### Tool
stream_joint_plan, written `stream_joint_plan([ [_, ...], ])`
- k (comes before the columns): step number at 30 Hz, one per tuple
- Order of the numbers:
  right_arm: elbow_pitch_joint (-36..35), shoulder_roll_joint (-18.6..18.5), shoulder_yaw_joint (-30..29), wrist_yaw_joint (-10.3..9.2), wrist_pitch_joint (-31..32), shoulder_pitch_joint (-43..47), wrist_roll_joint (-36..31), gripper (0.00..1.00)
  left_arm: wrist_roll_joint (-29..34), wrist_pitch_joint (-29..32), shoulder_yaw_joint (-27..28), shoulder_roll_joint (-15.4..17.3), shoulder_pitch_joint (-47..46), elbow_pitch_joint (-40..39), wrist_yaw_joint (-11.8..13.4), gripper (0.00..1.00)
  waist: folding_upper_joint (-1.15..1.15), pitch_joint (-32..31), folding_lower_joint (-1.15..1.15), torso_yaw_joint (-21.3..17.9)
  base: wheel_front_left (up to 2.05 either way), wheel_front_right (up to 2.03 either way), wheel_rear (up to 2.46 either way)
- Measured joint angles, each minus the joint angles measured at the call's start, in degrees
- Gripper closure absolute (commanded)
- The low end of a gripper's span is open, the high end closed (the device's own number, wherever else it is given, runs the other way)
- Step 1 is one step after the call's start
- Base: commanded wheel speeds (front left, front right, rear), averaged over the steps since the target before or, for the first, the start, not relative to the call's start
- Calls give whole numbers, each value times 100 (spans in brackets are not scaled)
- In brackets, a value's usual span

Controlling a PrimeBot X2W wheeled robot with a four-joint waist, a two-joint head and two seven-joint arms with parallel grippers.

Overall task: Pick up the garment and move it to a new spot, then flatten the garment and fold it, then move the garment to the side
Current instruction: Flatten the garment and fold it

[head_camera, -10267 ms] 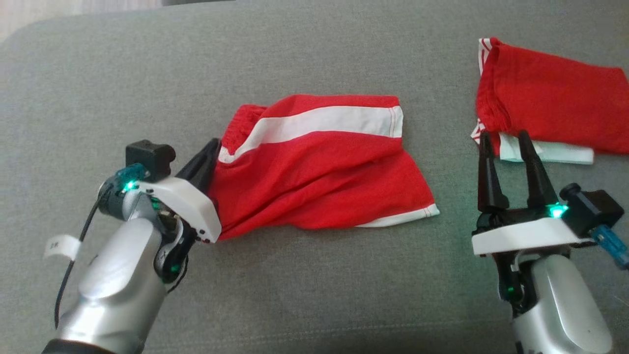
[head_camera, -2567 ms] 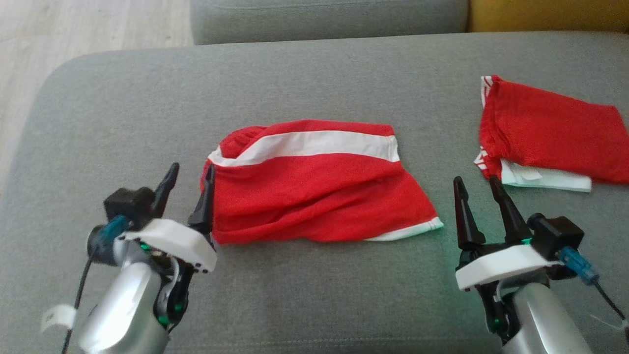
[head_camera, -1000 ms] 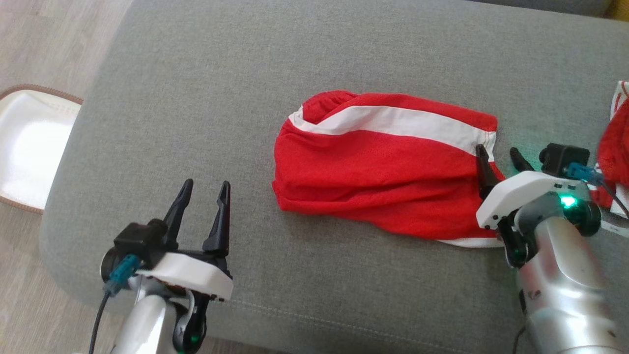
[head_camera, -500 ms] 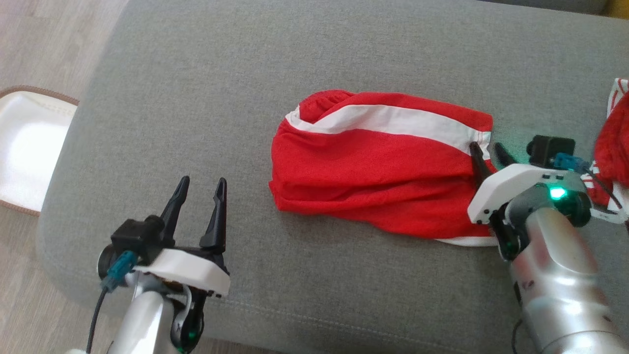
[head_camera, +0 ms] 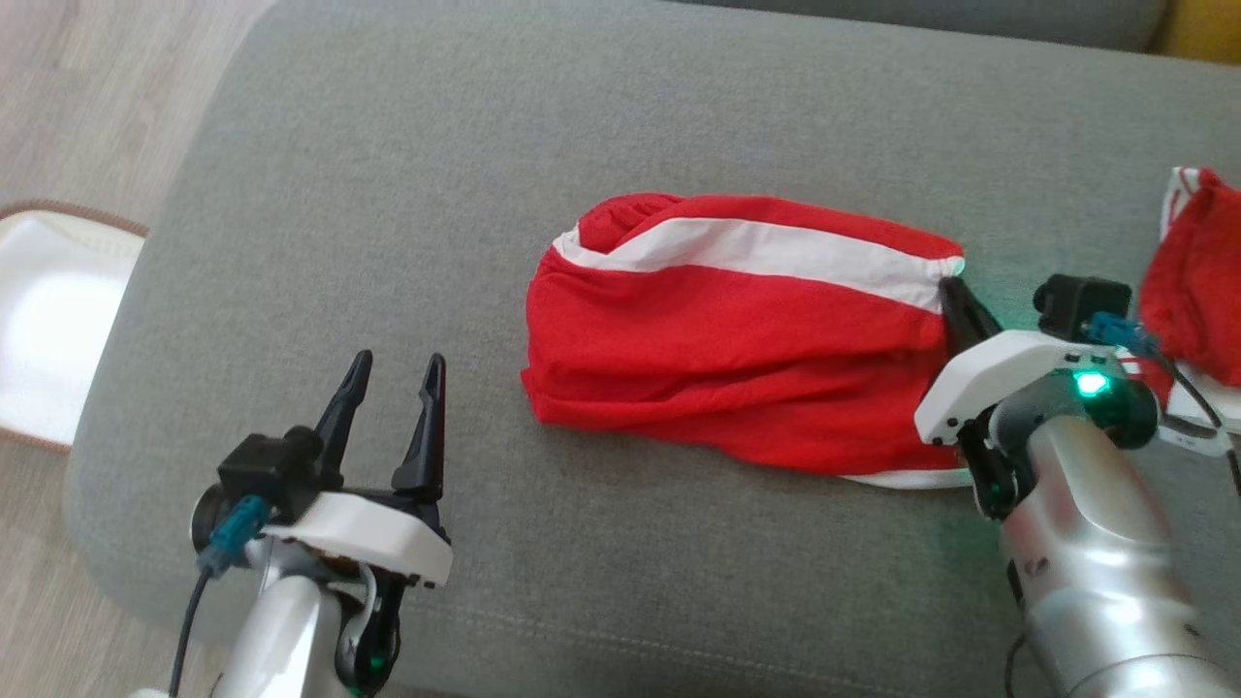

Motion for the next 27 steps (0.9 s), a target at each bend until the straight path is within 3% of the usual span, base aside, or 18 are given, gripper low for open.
stream_joint_plan([
  [10, -811, 3, 188, 0, -227, 328, 245, 100, -24, 0, 336, -18, 15, -164, 43, 0, 0, -277, 0, -382, 0, 0, 0],
  [21, -2535, 20, 1295, 0, 203, 1703, 877, 100, -162, 36, 535, 118, -292, 121, -65, 0, 0, -536, 0, -1068, 0, 0, 0],
  [27, -3018, 35, 1494, 0, 445, 2210, 929, 100, -758, 1010, 141, 553, -1171, 579, -115, 0, 0, -473, 0, -1399, 0, 0, 0],
])
